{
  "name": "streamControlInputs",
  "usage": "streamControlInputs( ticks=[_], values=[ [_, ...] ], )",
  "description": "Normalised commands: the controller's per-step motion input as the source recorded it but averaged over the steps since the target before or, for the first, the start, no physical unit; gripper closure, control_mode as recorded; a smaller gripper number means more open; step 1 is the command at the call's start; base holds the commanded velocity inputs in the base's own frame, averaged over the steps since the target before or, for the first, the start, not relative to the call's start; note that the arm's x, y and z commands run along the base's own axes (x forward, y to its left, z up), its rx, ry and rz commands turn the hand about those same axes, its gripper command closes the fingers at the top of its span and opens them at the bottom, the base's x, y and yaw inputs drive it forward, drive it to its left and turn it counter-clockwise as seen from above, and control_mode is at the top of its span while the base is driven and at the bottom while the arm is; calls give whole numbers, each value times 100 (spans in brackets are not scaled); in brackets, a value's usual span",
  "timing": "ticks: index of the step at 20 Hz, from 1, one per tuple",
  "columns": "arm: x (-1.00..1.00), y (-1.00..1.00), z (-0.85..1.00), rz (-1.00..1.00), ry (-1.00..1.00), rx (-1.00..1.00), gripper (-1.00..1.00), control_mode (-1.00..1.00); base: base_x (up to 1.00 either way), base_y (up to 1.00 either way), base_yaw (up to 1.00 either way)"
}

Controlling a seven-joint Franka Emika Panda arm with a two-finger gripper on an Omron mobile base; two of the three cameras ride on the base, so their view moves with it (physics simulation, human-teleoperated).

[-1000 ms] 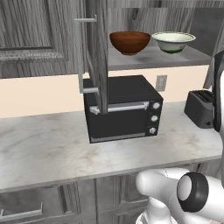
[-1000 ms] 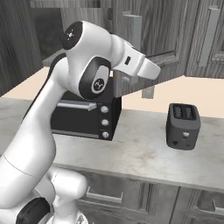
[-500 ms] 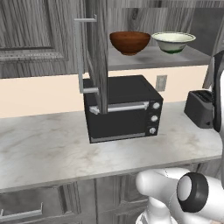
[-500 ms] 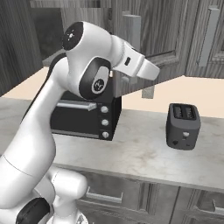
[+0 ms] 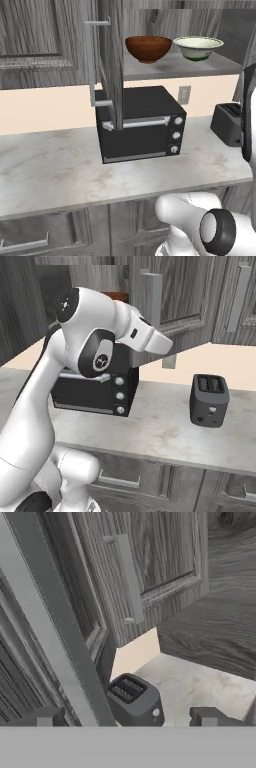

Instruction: Move the bowls from the cabinet to the plates on the dining table.

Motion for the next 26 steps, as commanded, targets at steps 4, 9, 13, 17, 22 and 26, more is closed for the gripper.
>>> streamControlInputs(
  ticks=[4, 9, 13, 17, 22, 26],
  values=[
    [-71, 50, 41, 0, -18, 0, -100, -100, 0, 0, 0],
    [-49, 25, 34, 3, -13, 0, -100, -100, 0, 0, 0],
    [-13, 23, 2, 10, 8, 0, -100, -100, 0, 0, 0],
    [-5, 35, 0, 13, 22, 0, -100, -100, 0, 0, 0],
    [0, 56, 0, 19, 26, 0, -100, -100, 0, 0, 0],
    [-8, 62, 17, 20, 15, 0, -100, -100, 0, 0, 0]
  ],
)
